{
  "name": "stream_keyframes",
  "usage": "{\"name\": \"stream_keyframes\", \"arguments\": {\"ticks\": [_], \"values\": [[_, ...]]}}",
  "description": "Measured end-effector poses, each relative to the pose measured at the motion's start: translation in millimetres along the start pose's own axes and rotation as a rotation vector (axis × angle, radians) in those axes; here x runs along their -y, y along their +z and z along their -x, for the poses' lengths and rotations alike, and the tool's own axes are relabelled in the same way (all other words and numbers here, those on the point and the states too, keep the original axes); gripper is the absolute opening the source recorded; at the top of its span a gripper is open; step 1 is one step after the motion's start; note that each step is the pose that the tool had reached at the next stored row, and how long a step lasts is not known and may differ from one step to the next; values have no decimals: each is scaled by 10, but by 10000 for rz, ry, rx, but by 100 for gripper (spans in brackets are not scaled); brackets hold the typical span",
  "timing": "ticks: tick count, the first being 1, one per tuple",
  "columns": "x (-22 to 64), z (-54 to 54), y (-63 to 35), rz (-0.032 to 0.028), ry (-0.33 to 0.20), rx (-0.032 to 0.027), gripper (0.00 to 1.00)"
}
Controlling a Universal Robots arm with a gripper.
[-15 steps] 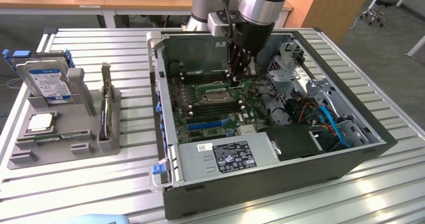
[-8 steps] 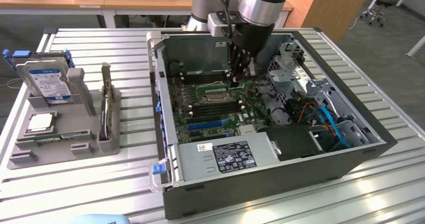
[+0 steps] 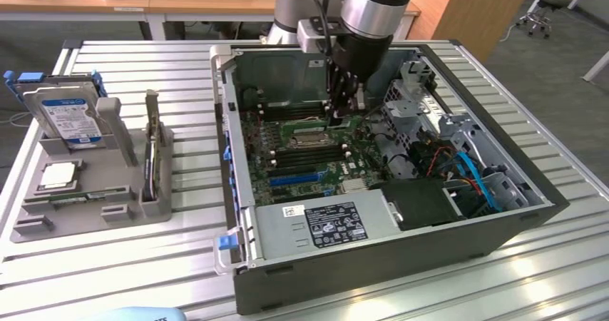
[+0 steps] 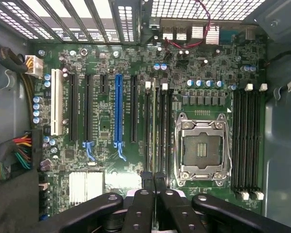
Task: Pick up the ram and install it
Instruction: 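Insert the ram into the slot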
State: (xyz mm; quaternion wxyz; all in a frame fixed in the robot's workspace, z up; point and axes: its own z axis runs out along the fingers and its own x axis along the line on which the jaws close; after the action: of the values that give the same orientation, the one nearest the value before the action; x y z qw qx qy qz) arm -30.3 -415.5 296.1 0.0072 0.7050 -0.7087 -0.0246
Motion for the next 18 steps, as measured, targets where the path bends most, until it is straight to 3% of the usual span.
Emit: {"name": "stream_keyframes", "arguments": {"ticks": [18], "values": [[-7,-4,127,1,30,-3,11]]}}
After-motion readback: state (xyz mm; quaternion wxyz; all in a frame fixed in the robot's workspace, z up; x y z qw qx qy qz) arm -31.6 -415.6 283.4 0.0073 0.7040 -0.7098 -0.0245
